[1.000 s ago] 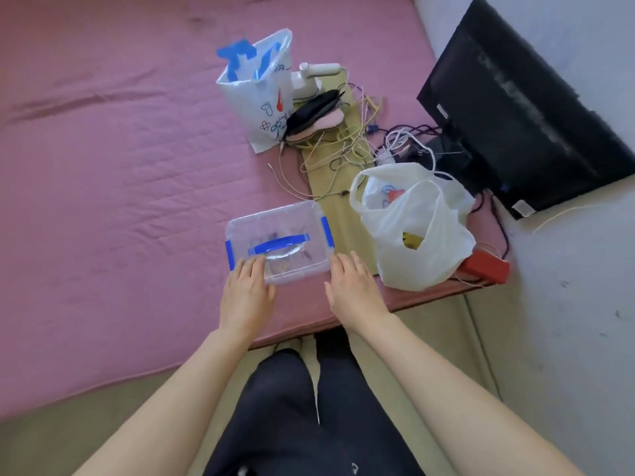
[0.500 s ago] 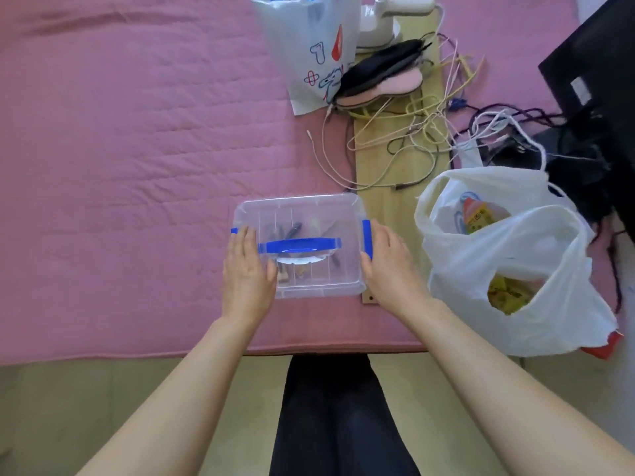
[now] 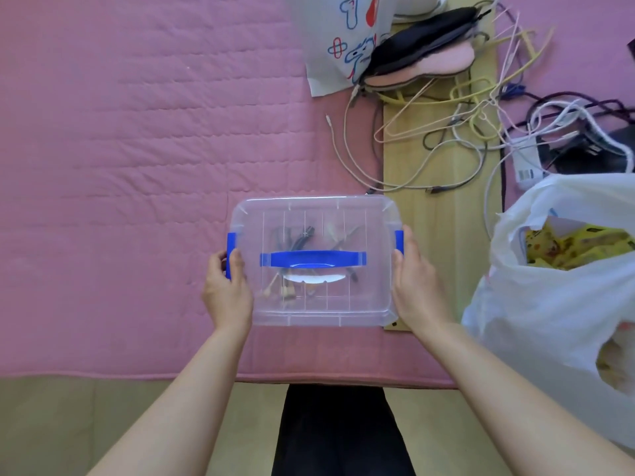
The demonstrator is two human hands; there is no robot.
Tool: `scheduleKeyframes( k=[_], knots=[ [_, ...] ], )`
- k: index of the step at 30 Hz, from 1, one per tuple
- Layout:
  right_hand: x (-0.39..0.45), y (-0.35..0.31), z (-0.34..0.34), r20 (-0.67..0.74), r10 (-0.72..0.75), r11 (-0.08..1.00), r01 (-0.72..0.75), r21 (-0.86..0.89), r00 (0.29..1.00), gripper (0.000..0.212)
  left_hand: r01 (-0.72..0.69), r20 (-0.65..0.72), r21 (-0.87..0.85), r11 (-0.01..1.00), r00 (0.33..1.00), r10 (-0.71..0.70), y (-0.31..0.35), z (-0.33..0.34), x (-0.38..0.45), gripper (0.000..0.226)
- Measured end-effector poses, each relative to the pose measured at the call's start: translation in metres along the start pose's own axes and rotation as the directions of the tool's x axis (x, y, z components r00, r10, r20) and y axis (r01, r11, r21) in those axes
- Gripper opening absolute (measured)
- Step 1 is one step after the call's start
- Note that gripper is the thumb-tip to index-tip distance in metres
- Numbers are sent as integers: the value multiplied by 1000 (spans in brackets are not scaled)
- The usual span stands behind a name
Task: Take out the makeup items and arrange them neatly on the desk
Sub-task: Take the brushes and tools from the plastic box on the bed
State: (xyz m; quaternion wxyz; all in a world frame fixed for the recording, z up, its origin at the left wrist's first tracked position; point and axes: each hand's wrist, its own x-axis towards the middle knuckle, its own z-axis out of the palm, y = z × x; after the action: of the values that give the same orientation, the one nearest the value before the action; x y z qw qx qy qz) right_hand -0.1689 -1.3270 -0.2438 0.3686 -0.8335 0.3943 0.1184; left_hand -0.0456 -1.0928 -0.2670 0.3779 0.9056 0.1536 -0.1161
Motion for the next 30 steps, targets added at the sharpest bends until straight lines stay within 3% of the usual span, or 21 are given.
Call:
scheduleKeyframes(
  k=[7, 11, 16, 19, 21, 22, 23, 25, 27, 28, 30],
  knots=[
    [8, 11, 22, -187, -25, 999, 30, 24, 982, 46, -76, -65, 13, 997, 995, 77, -9, 7, 3, 32],
    [10, 16, 24, -180, -33, 999, 32, -11, 983, 44, 53, -118, -36, 998, 991, -57, -11, 12, 6, 46],
    [14, 18, 20, -218, 100, 985, -65, 163, 971, 27, 186, -17, -164, 969, 981, -191, -12, 5, 12, 50],
    [16, 18, 19, -175, 165, 962, -119, 246, 971, 25, 502, 189, -335, 797, 865, -465, -5, -1, 20, 42],
    [18, 21, 19, -117, 265, 931, -222, 290, 957, 28, 643, 347, -393, 658, 766, -541, -2, -4, 23, 29],
    [18, 22, 19, -90, 305, 912, -263, 315, 948, 29, 661, 373, -400, 635, 750, -547, -1, -4, 23, 24],
    [18, 23, 19, -80, 321, 900, -278, 336, 944, 29, 645, 351, -387, 659, 764, -542, 0, -4, 23, 23],
    [13, 18, 16, -132, 282, 915, -225, 335, 950, 28, 469, 145, -290, 834, 883, -446, -2, -3, 23, 25],
    [4, 8, 11, -230, 186, 951, -116, 286, 955, 32, 157, -45, -124, 980, 986, -163, -2, -6, 17, 33],
    [1, 3, 9, -269, 122, 970, -57, 236, 955, 36, -9, -43, -59, 998, 999, 7, -1, -8, 13, 38],
    [-6, -7, 5, -309, -6, 995, 35, 90, 951, 48, -303, 54, 78, 950, 953, 299, 1, -7, 4, 45]
  ],
)
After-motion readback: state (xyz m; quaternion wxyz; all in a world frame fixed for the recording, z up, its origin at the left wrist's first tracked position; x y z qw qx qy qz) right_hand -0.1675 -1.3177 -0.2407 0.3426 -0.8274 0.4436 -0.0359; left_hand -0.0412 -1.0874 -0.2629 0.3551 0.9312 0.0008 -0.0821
